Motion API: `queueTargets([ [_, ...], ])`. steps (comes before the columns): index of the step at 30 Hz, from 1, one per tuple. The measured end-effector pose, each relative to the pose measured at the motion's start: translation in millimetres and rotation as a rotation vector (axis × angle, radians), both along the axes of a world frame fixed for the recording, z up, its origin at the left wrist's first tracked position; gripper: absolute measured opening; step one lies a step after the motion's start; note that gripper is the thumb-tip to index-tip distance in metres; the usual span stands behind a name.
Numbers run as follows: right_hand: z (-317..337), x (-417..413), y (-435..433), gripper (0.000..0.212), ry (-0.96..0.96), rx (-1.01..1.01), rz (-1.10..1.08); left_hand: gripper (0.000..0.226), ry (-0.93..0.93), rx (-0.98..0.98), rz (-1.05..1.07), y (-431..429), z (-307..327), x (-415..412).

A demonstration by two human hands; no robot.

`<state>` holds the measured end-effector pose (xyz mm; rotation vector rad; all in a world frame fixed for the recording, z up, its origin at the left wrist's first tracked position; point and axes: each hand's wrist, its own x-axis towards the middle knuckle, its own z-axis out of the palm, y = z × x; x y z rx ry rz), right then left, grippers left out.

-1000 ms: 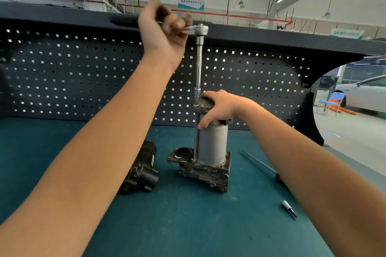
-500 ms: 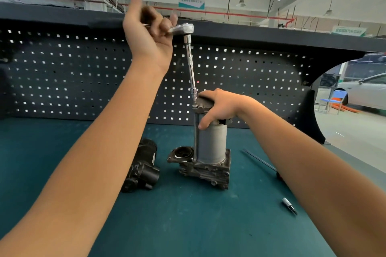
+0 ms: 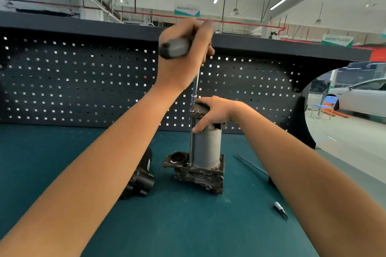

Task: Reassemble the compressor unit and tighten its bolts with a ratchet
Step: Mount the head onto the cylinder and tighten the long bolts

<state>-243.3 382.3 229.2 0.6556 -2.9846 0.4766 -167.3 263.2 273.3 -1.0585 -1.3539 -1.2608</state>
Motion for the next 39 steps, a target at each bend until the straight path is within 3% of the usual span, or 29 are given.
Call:
queueTargets([
  [2,-0.3,-1.1,0.0,0.099,-0.001,-0.006,-0.004,0.031,0.051,0.020,0.001,0.5,-4.2,-0.4],
  [4,-0.8,-1.7,0.2,0.099,-0.004,-0.004,-0.003,0.036,0.007,0.136,-0.134,-1.0,-4.4,0.3],
  [11,-0.7,0.0,0.8,0.098,-0.004,-0.012,0.034,0.037,-0.375,0.813,-0.678,-28.1,19.3,-23.7],
  [18,-2.0,5.0,5.4,0.096,0.005,0.001,0.110,0.059,-0.452,0.664,-1.239,-35.6,22.6,-43.4],
  [23,-1.4,1.7,6.8,0.091,0.010,-0.040,0.087,0.044,-0.467,0.759,-1.049,-30.9,15.3,-29.6],
  [25,0.3,-1.5,4.2,0.092,0.000,-0.027,0.067,0.039,-0.341,0.635,-0.811,-23.8,5.7,-19.0],
  [28,1.5,-4.5,-2.3,0.094,0.013,0.010,0.034,0.031,-0.051,0.291,-0.239,0.4,-8.5,-4.5],
  [30,1.9,-4.9,-3.1,0.093,0.023,0.018,0.019,0.025,0.043,0.171,-0.080,14.1,-12.1,-1.8],
  [35,0.1,-1.9,-1.7,0.094,0.040,0.044,0.048,0.043,-0.141,0.461,-0.383,-4.9,3.5,-7.3],
  [39,0.9,-0.2,-2.8,0.096,0.055,0.079,0.077,0.054,-0.313,0.513,-0.781,-35.6,11.6,-20.2],
])
